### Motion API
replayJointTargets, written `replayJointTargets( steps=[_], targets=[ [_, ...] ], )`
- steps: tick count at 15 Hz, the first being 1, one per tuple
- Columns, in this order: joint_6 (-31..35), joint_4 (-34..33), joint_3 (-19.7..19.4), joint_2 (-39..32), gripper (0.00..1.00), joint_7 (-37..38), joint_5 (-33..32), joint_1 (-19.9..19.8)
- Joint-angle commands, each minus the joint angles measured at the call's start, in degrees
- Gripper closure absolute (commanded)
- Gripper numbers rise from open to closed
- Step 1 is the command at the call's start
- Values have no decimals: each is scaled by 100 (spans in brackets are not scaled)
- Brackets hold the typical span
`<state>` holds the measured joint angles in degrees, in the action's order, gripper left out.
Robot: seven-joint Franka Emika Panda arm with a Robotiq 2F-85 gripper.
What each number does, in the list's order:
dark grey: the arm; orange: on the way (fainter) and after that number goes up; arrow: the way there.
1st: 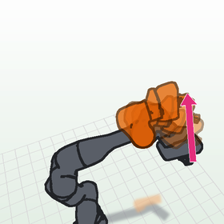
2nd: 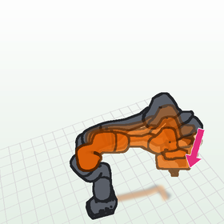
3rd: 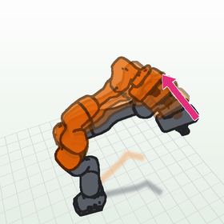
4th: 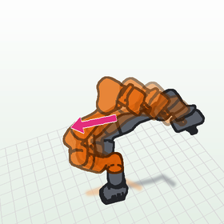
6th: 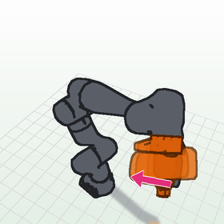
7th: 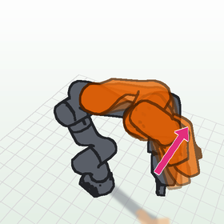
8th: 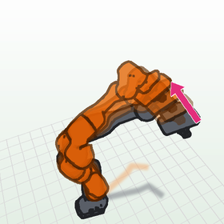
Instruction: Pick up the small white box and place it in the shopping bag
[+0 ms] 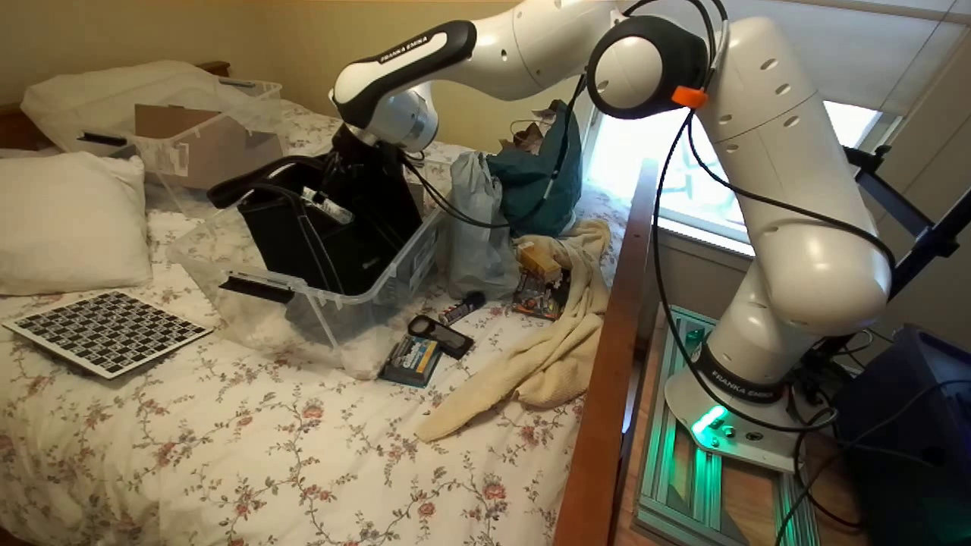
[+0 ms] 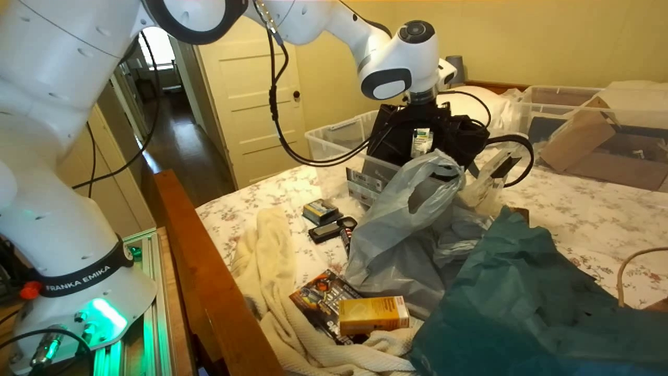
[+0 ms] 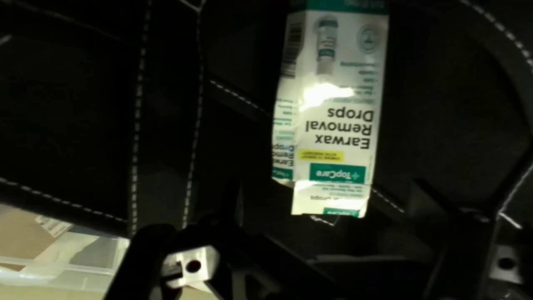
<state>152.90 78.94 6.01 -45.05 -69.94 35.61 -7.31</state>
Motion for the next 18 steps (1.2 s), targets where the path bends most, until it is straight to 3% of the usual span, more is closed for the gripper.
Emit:
replayJointTargets(
  steps=[1,6,9,13,18],
  targets=[
    [553,437,-159,334,0,926,-752,42],
    [316,635,-413,395,0,2294,-2105,124],
    [1,665,-241,388,0,2668,-2562,-5],
    [-400,557,145,300,0,2627,-2553,-254],
    [-315,425,222,120,0,2634,-2555,-313]
  ],
)
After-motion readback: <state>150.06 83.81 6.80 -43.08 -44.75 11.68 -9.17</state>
